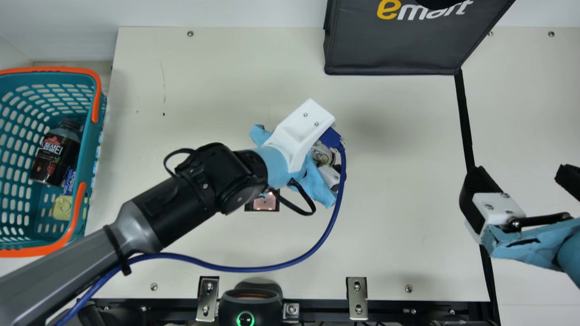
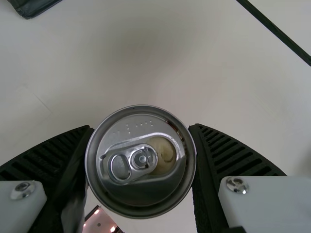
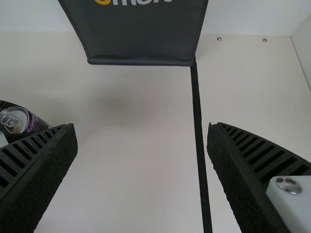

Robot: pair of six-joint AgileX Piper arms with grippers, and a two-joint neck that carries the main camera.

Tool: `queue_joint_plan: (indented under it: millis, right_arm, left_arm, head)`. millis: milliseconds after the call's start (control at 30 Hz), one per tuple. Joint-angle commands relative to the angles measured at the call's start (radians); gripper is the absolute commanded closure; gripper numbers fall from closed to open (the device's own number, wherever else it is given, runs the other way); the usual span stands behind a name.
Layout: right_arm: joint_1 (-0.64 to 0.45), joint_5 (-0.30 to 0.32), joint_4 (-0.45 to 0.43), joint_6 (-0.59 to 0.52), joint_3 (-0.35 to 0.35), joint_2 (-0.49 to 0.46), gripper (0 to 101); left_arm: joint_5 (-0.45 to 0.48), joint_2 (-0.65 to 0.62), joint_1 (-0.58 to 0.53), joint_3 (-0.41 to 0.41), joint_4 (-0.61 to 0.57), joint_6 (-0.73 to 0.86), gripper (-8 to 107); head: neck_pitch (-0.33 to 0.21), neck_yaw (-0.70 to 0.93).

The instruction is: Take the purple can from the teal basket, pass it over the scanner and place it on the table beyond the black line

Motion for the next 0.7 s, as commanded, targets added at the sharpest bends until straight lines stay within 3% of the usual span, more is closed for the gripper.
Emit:
queue_joint_plan:
  millis: [0,600,667]
  right_arm:
    - [0.000,0.000,0.000,0.000,0.000,0.000,6]
    - [0.000,0.000,0.000,0.000,0.000,0.000,6]
    - [0.000,0.000,0.000,0.000,0.000,0.000,6]
  left_arm:
    - [0.005,0.003,-0.002,-0.003,-0.002,0.000,70]
    - [0.033,0.007,0.003,-0.007,-0.032,0.018,10]
    - [0.045,-0.006,0.004,0.005,-0.041,0.037,9]
  head:
    - [-0.029,0.002]
    - [-0.029,0.002]
    - [-0.029,0.002]
